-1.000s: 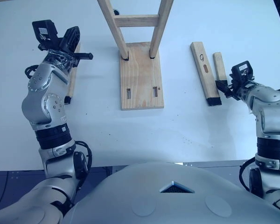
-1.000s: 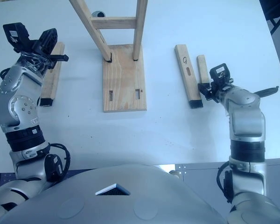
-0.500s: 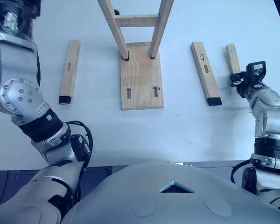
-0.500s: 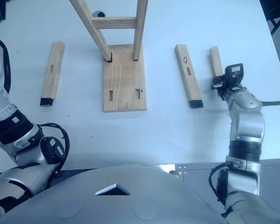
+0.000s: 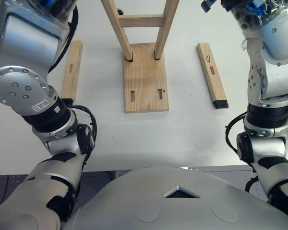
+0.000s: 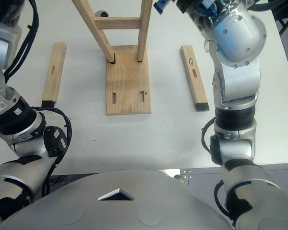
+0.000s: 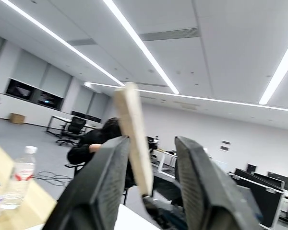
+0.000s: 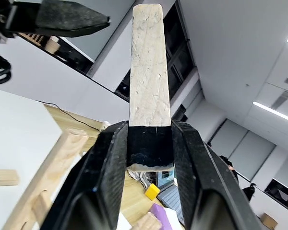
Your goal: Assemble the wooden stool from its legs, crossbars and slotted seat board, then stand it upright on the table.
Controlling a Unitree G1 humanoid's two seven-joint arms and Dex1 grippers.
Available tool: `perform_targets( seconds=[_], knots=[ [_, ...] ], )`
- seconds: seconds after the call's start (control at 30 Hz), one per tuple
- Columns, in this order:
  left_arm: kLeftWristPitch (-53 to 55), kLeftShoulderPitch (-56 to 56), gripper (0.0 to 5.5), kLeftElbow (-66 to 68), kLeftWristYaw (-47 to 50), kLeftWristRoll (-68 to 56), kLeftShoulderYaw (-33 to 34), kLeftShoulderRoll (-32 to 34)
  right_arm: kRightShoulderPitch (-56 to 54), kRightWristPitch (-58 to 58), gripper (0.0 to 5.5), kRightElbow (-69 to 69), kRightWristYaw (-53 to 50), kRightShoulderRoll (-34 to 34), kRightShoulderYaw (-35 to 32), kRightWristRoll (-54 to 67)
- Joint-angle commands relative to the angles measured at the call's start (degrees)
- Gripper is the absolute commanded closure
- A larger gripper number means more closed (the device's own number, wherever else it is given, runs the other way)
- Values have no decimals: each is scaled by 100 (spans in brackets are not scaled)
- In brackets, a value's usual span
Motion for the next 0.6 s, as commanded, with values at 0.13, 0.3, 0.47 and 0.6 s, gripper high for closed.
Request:
perform_targets(
  seconds=[0.13,0.3,0.47,0.6],
  knots=[
    [-40,244,337,77,-48,-184,-34,253,-26,-223,419,10,394,16,36,219],
    [-112,269,337,235,-141,-177,-52,295,59,-129,419,-191,321,47,-19,262],
    [-220,190,337,291,-120,-195,-72,264,285,-184,419,-183,434,46,267,135],
    [-292,184,337,287,-119,-160,-135,242,253,-185,419,-81,442,22,294,99]
  ],
)
